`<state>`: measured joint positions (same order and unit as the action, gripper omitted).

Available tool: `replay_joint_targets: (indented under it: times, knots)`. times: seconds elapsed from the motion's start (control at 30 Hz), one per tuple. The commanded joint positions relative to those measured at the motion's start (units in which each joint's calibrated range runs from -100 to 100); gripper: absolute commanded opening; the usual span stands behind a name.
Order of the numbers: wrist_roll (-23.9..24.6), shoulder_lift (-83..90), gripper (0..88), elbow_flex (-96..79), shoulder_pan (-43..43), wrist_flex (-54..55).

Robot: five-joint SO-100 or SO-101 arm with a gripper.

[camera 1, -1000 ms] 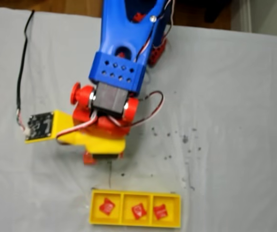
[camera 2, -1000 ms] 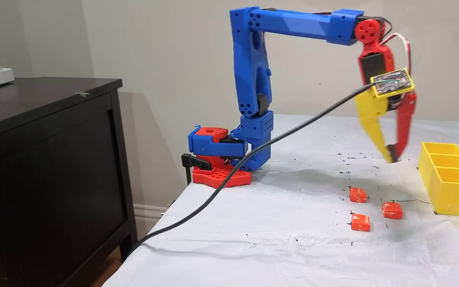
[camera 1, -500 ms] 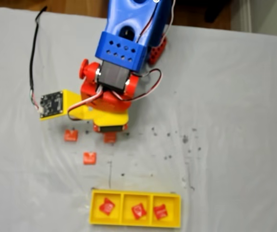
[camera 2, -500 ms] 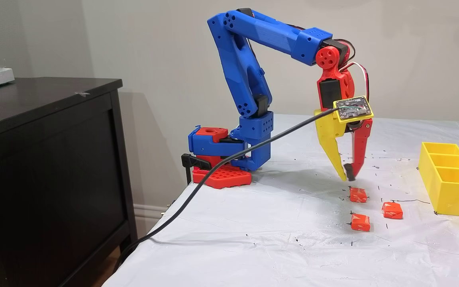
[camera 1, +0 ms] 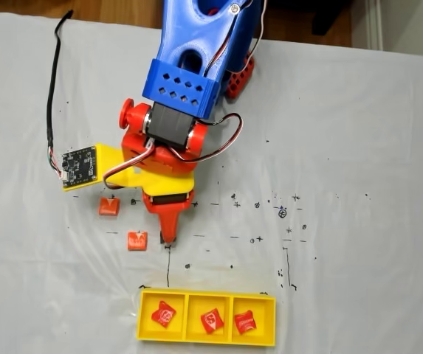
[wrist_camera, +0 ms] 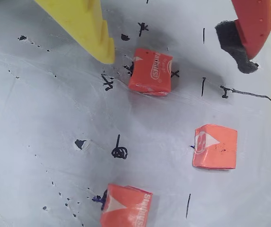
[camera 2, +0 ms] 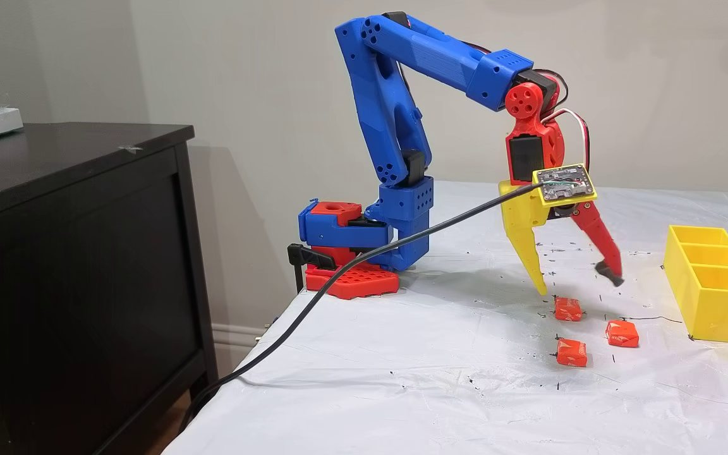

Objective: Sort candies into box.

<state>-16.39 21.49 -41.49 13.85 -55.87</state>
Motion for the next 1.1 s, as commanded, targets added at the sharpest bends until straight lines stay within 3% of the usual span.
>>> replay_joint_targets:
  times: [0.0, 0.97, 1.07]
  knots:
    - [-0.1, -0.3, 32.8, 3.5, -0.6, 1.1]
    - [0.5, -13.2, 19.5, 6.9, -0.9, 4.3]
    - [1.0, -15.0, 7.4, 7.9, -1.0, 4.3]
